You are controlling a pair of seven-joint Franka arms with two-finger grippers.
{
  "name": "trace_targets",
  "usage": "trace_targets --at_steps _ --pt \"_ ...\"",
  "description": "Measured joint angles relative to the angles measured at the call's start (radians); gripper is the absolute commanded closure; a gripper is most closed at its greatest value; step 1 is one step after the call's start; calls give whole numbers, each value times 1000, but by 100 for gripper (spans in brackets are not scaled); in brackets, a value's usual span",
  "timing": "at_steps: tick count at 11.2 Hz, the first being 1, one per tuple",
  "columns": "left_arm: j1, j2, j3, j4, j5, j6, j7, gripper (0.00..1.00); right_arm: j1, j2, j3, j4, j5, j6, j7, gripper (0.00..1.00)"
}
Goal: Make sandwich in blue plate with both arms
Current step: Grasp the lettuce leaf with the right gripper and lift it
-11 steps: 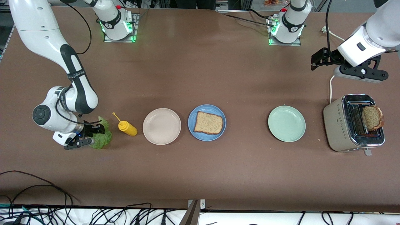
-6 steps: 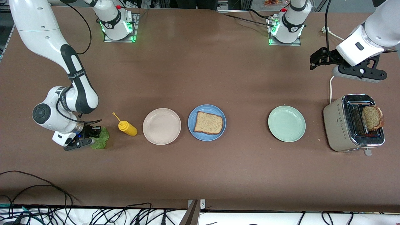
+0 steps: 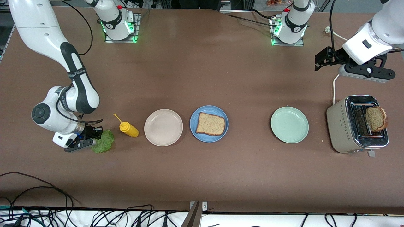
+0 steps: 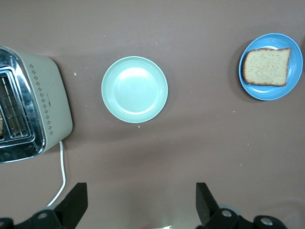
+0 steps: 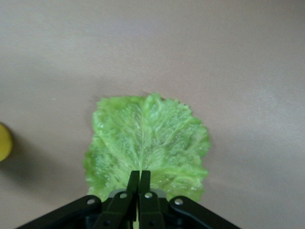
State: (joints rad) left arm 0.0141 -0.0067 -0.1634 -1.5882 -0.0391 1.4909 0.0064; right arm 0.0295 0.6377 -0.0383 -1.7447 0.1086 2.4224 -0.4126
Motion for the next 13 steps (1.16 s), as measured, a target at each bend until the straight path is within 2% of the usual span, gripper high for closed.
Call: trace_targets --at_steps 4,8,11,13 --pt "-24 3 62 2 33 2 12 0 0 -121 1 2 0 -171 -5 100" --pt "-31 7 137 2 34 3 142 0 0 -228 1 4 0 -311 -24 100" --pt "-35 10 139 2 34 11 145 0 0 -340 1 8 0 -444 -33 100" --pt "-35 10 146 5 34 60 145 0 0 -401 2 32 14 -544 -35 100"
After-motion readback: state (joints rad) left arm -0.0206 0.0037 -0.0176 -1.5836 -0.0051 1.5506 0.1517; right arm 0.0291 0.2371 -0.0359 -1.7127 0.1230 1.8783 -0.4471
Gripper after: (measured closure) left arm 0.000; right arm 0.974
